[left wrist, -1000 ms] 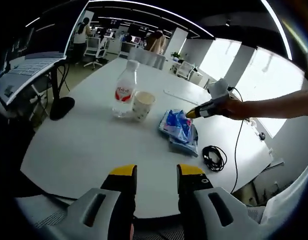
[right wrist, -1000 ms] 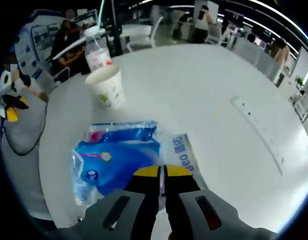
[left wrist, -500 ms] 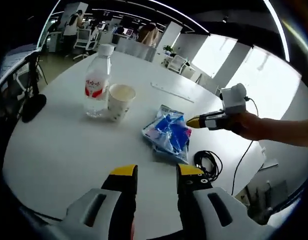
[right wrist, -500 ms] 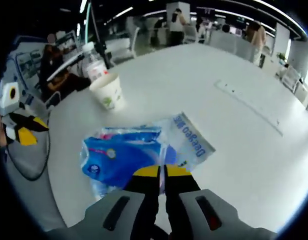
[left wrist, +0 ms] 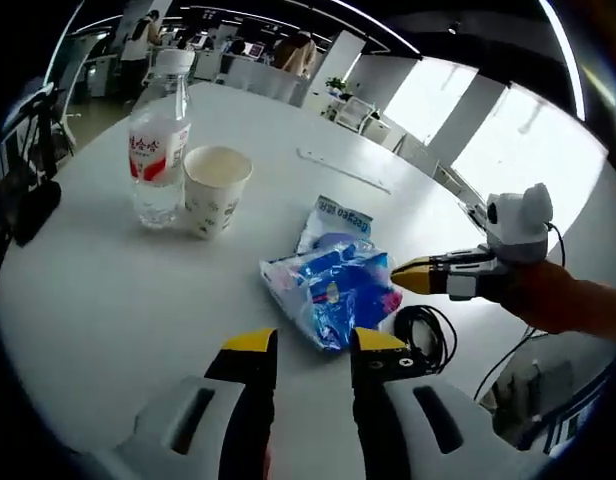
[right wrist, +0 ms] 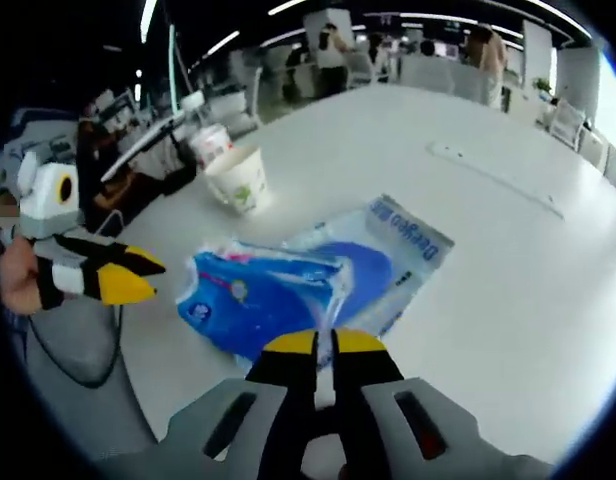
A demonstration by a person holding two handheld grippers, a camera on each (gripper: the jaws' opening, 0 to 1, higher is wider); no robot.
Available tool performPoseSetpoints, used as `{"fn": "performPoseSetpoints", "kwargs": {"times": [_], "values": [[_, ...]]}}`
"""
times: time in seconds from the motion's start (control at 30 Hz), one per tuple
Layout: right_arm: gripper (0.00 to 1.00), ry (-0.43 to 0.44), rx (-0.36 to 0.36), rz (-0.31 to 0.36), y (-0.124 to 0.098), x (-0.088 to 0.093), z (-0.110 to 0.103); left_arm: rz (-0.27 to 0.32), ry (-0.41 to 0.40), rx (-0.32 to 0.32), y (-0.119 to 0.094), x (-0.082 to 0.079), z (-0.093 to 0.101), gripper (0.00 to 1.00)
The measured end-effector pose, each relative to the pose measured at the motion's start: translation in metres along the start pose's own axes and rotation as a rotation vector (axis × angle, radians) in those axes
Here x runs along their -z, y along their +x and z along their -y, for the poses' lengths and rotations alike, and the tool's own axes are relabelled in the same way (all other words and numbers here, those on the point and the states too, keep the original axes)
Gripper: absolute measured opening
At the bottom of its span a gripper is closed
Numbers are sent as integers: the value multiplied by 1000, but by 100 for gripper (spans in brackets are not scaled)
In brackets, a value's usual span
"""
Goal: Arrange the tabletop items into an orderly group along one side of the table until the central work area is clear of visible clutter.
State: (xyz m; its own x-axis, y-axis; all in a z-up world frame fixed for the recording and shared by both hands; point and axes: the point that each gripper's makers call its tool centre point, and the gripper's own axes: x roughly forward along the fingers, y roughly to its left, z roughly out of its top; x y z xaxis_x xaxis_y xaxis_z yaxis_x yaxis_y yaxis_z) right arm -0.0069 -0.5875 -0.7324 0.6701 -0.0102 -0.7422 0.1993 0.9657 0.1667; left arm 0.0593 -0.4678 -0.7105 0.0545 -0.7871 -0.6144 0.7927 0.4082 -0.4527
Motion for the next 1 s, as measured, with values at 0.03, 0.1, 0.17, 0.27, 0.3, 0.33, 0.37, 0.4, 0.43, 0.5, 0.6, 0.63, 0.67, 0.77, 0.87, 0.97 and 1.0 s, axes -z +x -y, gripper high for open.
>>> {"fn": "performPoseSetpoints", "kwargs": {"times": [0.03, 0.1, 0.17, 0.27, 0.3, 0.33, 0.37, 0.4, 0.43, 0.5, 0.6, 0.63, 0.67, 0.77, 0.87, 0.97, 1.0], "values": [[4, -2, 0, -2, 1, 2, -1, -2, 1, -2, 2, 0, -1, 27], [7, 4, -7, -5, 1, 4, -3, -9, 6, -7, 4, 1, -2, 27], [9, 11, -6, -7, 0, 5, -3, -15, 9, -11, 6, 1, -3, 26], [11, 21, 1, -3, 0, 5, -1, -23, 8, -20, 11, 1, -7, 25], [11, 22, 2, -2, 0, 5, 0, -24, 7, -20, 12, 0, -7, 25], [12, 25, 2, 2, -1, 5, 1, -26, 5, -21, 13, -1, -9, 25], [12, 30, 5, 5, 0, 4, 3, -27, 4, -21, 14, -1, -10, 25], [13, 33, 6, 5, 1, 4, 4, -28, 2, -23, 16, -1, -11, 24], [13, 41, 7, 5, 1, 4, 4, -29, 0, -23, 17, -2, -11, 24], [13, 50, 4, 10, 3, 2, 5, -30, -5, -18, 20, -3, -11, 23], [13, 55, 1, 12, 7, 0, 5, -39, 4, -16, 24, -3, -10, 21], [12, 57, -3, 13, 7, -1, 4, -46, 4, -15, 25, -2, -11, 21], [12, 58, -4, 15, 7, -1, 4, -48, 2, -14, 26, -2, -11, 20], [9, 58, -8, 18, 9, -2, 2, -54, 9, -10, 29, -3, -10, 17], [4, 61, -12, 25, 10, -4, 0, -59, 27, -14, 31, -5, -11, 11], [3, 66, -14, 35, 8, -6, 0, -57, 33, -21, 33, -8, -10, 7], [2, 68, -14, 39, 7, -6, 1, -46, 32, -18, 33, -12, -8, 5]]}}
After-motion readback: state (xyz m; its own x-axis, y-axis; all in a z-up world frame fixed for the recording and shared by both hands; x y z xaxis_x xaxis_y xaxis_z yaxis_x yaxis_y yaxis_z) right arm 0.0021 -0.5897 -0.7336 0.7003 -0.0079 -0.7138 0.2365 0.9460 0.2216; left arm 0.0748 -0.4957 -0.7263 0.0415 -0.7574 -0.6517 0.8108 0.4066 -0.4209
